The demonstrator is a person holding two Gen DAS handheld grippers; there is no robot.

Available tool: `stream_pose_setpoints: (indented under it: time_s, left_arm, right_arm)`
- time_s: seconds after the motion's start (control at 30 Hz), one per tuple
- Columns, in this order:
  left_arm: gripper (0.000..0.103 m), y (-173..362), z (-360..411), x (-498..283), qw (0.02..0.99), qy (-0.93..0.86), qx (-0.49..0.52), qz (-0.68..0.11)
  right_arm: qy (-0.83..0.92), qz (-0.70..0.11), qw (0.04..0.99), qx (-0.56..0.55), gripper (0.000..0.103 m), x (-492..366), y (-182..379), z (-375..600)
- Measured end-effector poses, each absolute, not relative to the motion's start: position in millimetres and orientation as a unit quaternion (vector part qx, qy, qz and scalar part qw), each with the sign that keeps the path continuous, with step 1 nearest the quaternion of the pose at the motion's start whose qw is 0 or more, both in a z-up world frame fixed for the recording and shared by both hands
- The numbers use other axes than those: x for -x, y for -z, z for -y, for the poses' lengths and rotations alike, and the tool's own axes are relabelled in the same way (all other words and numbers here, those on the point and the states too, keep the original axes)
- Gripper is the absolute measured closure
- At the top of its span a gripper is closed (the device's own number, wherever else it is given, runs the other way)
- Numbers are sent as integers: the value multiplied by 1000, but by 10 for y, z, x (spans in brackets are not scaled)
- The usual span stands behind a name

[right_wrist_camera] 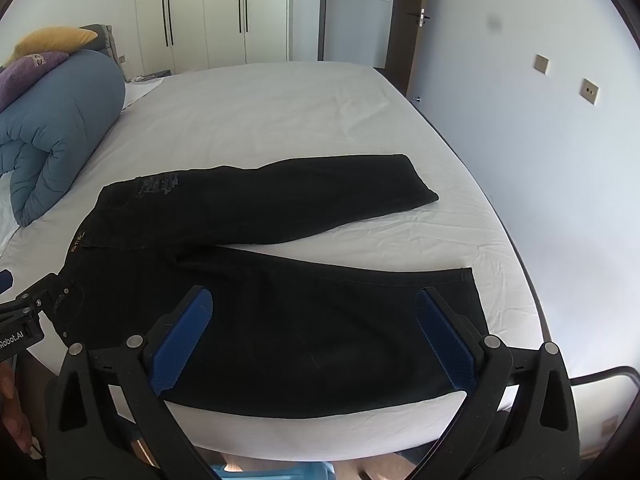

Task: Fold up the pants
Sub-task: 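Move both grippers toward the waistband of the black jeans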

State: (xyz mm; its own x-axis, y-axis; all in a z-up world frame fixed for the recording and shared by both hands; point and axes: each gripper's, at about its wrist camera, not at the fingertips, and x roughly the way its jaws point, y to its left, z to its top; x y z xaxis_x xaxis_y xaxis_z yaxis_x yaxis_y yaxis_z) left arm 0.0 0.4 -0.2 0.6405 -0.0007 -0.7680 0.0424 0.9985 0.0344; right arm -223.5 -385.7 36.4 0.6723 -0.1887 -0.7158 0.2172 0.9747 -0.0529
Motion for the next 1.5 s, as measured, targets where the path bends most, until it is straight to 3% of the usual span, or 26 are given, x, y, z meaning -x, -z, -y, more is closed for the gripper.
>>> stream_pose_setpoints:
  time_s: [0.83,1.5]
  left_arm:
    - [0,18,-55,1,912,7,-31,-410]
    - [0,200,-104,-88,893,14,-23,-450]
  right_arm:
    - [111,-388,915,-17,0,2259,-392,3846]
    - [99,-397,912,-8,0,2181,-325,3805]
